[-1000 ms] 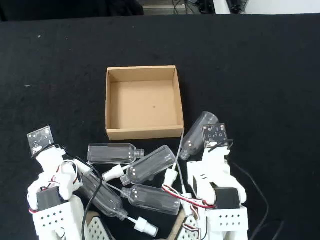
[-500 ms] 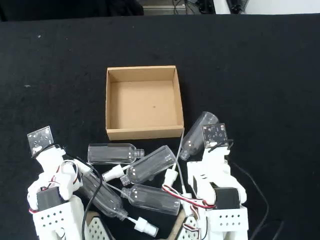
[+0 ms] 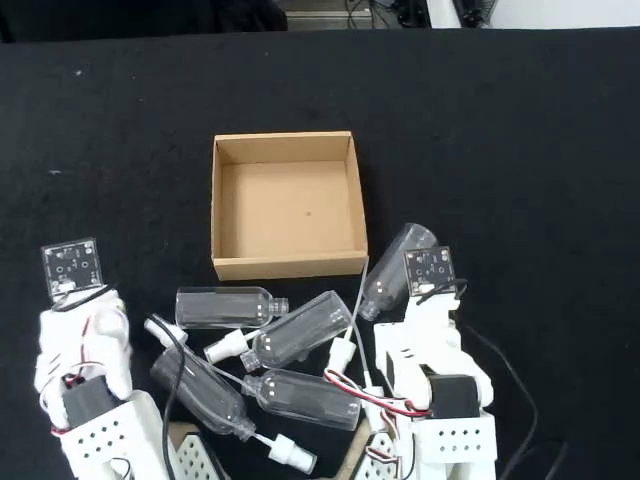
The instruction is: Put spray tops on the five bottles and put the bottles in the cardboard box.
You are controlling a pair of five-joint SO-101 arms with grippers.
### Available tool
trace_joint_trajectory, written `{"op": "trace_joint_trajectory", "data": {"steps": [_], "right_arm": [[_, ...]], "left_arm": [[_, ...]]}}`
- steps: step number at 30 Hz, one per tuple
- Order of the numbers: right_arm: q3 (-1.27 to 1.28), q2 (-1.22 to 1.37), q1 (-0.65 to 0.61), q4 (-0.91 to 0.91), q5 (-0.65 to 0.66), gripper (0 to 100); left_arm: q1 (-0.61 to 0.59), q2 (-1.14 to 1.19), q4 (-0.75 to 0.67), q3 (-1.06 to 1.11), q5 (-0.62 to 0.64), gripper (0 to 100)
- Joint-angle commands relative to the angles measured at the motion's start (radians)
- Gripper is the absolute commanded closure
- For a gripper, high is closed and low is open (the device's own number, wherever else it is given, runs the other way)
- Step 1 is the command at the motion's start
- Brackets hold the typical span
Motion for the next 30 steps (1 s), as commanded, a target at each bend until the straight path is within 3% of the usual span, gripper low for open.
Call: {"op": "trace_joint_trajectory", "data": {"steps": [1, 4, 10, 16, 25, 30], "right_arm": [[-0.007, -0.096, 0.025, 0.008, 0.005, 95.4], [-0.007, -0.096, 0.025, 0.008, 0.005, 95.4], [-0.007, -0.096, 0.025, 0.008, 0.005, 95.4], [-0.007, -0.096, 0.025, 0.008, 0.005, 95.4], [-0.007, -0.096, 0.025, 0.008, 0.005, 95.4], [-0.007, -0.096, 0.025, 0.008, 0.005, 95.4]], "left_arm": [[-0.025, -0.02, -0.14, 0.015, -0.077, 97], [-0.004, -0.018, -0.075, -0.031, -0.183, 95], [0.076, -0.011, 0.342, -0.325, -0.345, 72], [0.237, -0.008, 0.591, -0.507, -0.563, 72], [0.262, 0.034, 0.712, -0.51, -0.855, 72], [0.262, 0.273, 0.666, -0.601, -0.891, 72]]}}
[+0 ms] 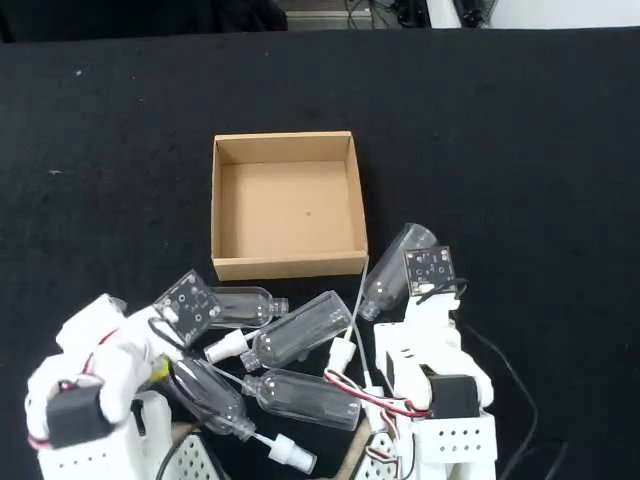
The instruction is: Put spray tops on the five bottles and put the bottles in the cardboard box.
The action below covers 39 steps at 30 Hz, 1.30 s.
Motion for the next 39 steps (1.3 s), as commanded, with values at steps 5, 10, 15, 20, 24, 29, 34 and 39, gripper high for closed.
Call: {"op": "trace_joint_trajectory", "data": {"steps": [5, 10, 15, 20, 24, 29, 34, 39], "right_arm": [[-0.007, -0.096, 0.025, 0.008, 0.005, 95.5], [-0.007, -0.096, 0.025, 0.008, 0.005, 95.5], [-0.007, -0.096, 0.025, 0.008, 0.005, 95.5], [-0.007, -0.096, 0.025, 0.008, 0.005, 95.5], [-0.007, -0.096, 0.025, 0.008, 0.005, 95.5], [-0.007, -0.096, 0.025, 0.008, 0.005, 95.5], [-0.007, -0.096, 0.025, 0.008, 0.005, 95.5], [-0.007, -0.096, 0.025, 0.008, 0.005, 95.5]], "left_arm": [[0.07, 0.489, 0.071, -0.297, -0.041, 72], [0.278, 0.568, 0.175, -0.341, -0.101, 72], [0.447, 0.568, 0.121, -0.271, -0.052, 72], [0.555, 0.568, 0.017, -0.127, -0.011, 72], [0.598, 0.568, -0.021, -0.038, -0.011, 72], [0.591, 0.568, -0.107, 0.035, -0.017, 72], [0.588, 0.568, -0.206, 0.119, -0.011, 72], [0.588, 0.568, -0.238, 0.127, -0.009, 72]]}}
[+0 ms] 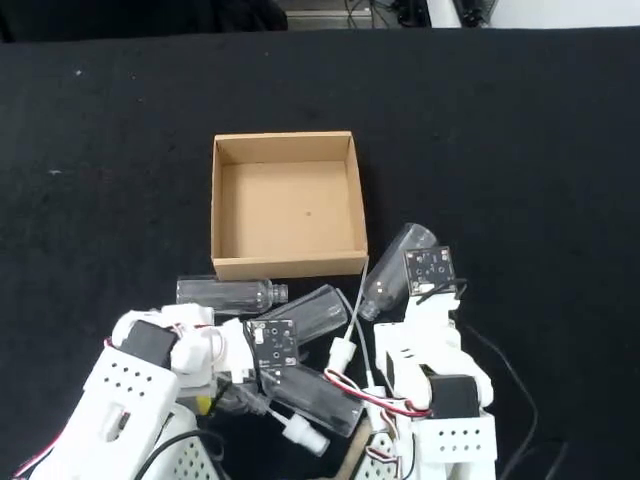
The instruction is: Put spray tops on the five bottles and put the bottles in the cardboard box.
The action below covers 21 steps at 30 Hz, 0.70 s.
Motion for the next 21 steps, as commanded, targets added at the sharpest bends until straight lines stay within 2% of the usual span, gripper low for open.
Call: {"op": "trace_joint_trajectory", "data": {"steps": [1, 8, 15, 21], "right_arm": [[-0.007, -0.096, 0.025, 0.008, 0.005, 95.5], [-0.007, -0.096, 0.025, 0.008, 0.005, 95.5], [-0.007, -0.096, 0.025, 0.008, 0.005, 95.5], [-0.007, -0.096, 0.025, 0.008, 0.005, 95.5]], "left_arm": [[0.004, 0.014, -0.003, -0.002, 0.006, 72], [0.012, 0.014, 0.063, -0.024, 0.005, 72], [0.027, 0.014, 0.069, -0.022, 0.006, 88], [0.024, 0.014, 0.172, -0.114, 0.0, 89]]}}
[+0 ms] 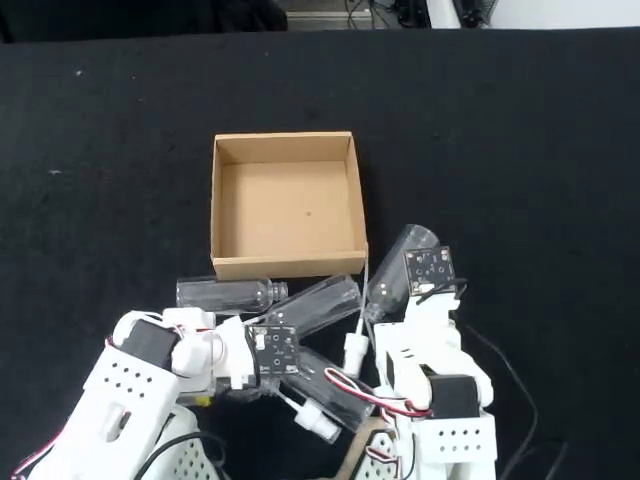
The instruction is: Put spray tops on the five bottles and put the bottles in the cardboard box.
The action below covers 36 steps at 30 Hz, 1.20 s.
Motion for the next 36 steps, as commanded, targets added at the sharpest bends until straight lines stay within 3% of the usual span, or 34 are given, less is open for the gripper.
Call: {"op": "trace_joint_trajectory", "data": {"steps": [1, 8, 14, 29, 33, 36], "right_arm": [[-0.007, -0.096, 0.025, 0.008, 0.005, 95.5], [-0.007, -0.096, 0.025, 0.008, 0.005, 95.5], [-0.007, -0.096, 0.025, 0.008, 0.005, 95.5], [-0.007, -0.096, 0.025, 0.008, 0.005, 95.5], [-0.007, -0.096, 0.025, 0.008, 0.003, 95.4], [-0.007, -0.096, 0.025, 0.008, 0.005, 95.5]], "left_arm": [[0.001, 0.014, 0.12, -0.122, 0.003, 89], [-0.002, 0.015, 0.331, -0.389, 0.002, 89], [-0.019, 0.015, 0.396, -0.526, 0.008, 89], [-0.461, 0.015, 0.391, -0.719, -0.055, 89], [-0.59, 0.015, 0.319, -0.743, -0.04, 89], [-0.69, 0.015, 0.239, -0.699, 0.071, 89]]}}
